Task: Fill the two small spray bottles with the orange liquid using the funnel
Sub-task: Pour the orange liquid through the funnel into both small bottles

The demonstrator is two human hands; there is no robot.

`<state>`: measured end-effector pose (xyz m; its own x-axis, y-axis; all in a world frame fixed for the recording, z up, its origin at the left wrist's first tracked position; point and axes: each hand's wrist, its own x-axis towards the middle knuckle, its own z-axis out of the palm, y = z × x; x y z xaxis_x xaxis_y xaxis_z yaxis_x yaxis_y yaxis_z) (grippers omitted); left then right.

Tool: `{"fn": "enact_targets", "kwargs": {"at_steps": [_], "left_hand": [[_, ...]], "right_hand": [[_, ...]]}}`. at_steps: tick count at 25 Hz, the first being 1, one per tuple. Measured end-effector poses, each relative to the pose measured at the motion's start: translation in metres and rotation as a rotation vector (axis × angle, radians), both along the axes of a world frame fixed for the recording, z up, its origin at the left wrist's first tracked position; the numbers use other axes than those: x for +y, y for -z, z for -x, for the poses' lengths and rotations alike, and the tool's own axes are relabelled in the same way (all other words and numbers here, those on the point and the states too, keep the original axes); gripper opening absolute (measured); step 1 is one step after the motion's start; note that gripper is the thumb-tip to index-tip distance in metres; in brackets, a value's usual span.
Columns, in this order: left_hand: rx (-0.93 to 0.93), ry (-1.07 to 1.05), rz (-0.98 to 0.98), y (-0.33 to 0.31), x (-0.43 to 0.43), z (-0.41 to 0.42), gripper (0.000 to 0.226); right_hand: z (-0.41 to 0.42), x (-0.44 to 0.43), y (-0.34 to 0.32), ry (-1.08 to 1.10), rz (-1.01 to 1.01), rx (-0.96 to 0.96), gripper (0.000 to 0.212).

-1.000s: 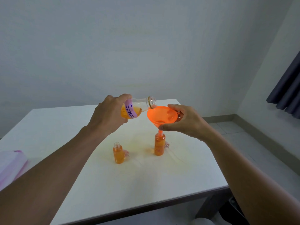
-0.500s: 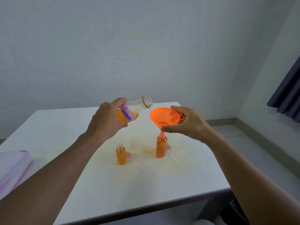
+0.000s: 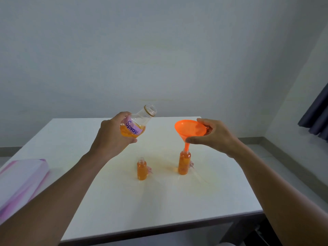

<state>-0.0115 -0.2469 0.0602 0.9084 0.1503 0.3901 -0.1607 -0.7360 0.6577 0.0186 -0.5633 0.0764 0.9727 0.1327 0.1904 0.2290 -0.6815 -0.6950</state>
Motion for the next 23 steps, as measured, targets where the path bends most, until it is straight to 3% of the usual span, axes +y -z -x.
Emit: {"fn": "enact_targets", "kwargs": {"at_steps": [5,7,12,16,23], "left_hand": [[0.007,-0.076,0.118,0.002,0.036,0.010,0.083],[0.008,-0.119,0.166,0.004,0.055,0.012,0.084],[0.015,-0.241,0.214,0.019,0.110,0.013,0.083],[0.052,-0.341,0.244,0.043,0.158,0.007,0.084],[0.075,-0.385,0.330,0.071,0.194,-0.012,0.085]], "right_hand": [[-0.005,0.014,-0.033,0.068,-0.026,-0.112,0.145],[-0.010,0.035,-0.042,0.036,-0.048,-0.147,0.144],[-0.025,0.136,-0.023,-0.159,-0.076,-0.057,0.113],[-0.046,0.227,0.019,-0.277,-0.037,0.103,0.063],[-0.090,0.318,0.056,-0.217,0.139,0.300,0.065]]}}
